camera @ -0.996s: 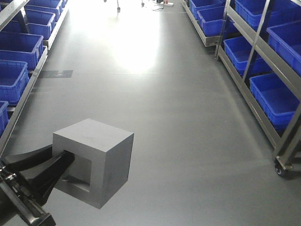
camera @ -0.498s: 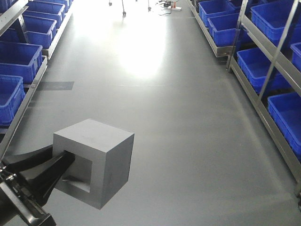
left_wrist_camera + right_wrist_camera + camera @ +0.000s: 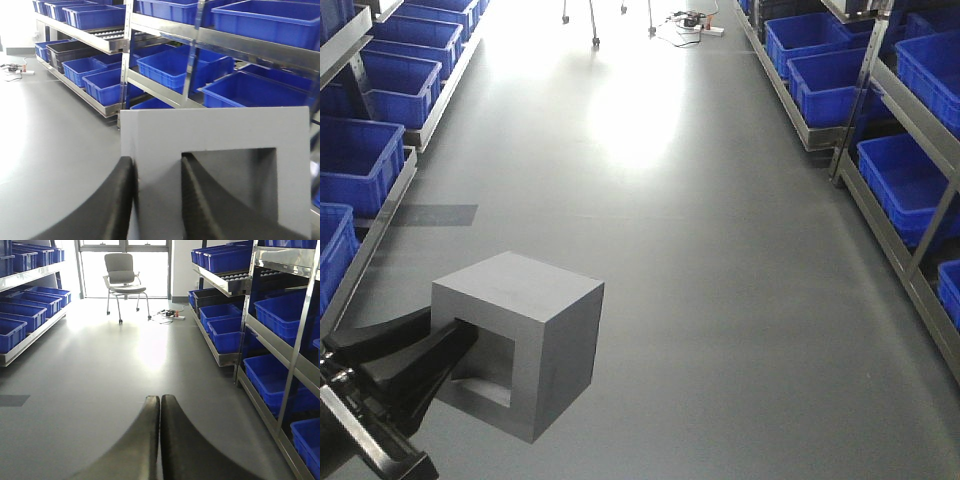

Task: Sort gray base to blue bin
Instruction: 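Drive the base through the aisle holding the block in the left gripper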

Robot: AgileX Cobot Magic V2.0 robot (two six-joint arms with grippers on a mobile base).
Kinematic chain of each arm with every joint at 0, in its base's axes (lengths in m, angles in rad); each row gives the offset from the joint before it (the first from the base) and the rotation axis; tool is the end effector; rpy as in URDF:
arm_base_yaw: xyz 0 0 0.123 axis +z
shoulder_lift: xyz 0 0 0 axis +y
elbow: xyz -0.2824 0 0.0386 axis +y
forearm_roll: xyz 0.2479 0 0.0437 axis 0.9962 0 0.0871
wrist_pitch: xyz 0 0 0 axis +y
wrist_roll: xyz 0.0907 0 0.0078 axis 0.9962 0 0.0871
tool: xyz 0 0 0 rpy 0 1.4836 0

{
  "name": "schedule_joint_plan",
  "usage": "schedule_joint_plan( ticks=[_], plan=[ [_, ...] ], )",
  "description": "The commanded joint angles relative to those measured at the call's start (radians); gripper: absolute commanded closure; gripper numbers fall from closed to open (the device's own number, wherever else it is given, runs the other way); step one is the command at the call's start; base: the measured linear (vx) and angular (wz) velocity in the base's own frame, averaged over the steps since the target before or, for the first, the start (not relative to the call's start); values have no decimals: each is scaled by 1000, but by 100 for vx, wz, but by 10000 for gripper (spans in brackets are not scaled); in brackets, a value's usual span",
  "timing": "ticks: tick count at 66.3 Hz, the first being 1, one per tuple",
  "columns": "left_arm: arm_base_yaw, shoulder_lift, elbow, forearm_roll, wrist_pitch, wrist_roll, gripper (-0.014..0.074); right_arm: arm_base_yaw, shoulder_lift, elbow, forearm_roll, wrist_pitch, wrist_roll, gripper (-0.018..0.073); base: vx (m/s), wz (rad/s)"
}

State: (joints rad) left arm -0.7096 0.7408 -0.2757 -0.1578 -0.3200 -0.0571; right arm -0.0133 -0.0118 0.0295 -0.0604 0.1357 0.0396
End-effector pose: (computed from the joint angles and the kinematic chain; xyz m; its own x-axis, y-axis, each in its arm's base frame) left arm 0.1164 -0.0941 0.2642 -0.1718 -0.1231 -0.9774 0.5906 0.7812 -0.2022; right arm 0.0566 -0.0015 0.1914 -0.0663 -0.0194 -0.9976 0.0201 0.9996 -0.0207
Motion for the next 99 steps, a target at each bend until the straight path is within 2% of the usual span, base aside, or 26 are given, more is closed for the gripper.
schedule_joint_plan(
  ticks=[1,99],
  plan=[
    [-3,-9,-33,-3,-112,-3,602,-4,-12,15,-6,-78,-6,568,52,1],
    [-3,-9,-33,-3,-112,-3,602,-4,-12,15,-6,-78,-6,568,48,0]
  ],
)
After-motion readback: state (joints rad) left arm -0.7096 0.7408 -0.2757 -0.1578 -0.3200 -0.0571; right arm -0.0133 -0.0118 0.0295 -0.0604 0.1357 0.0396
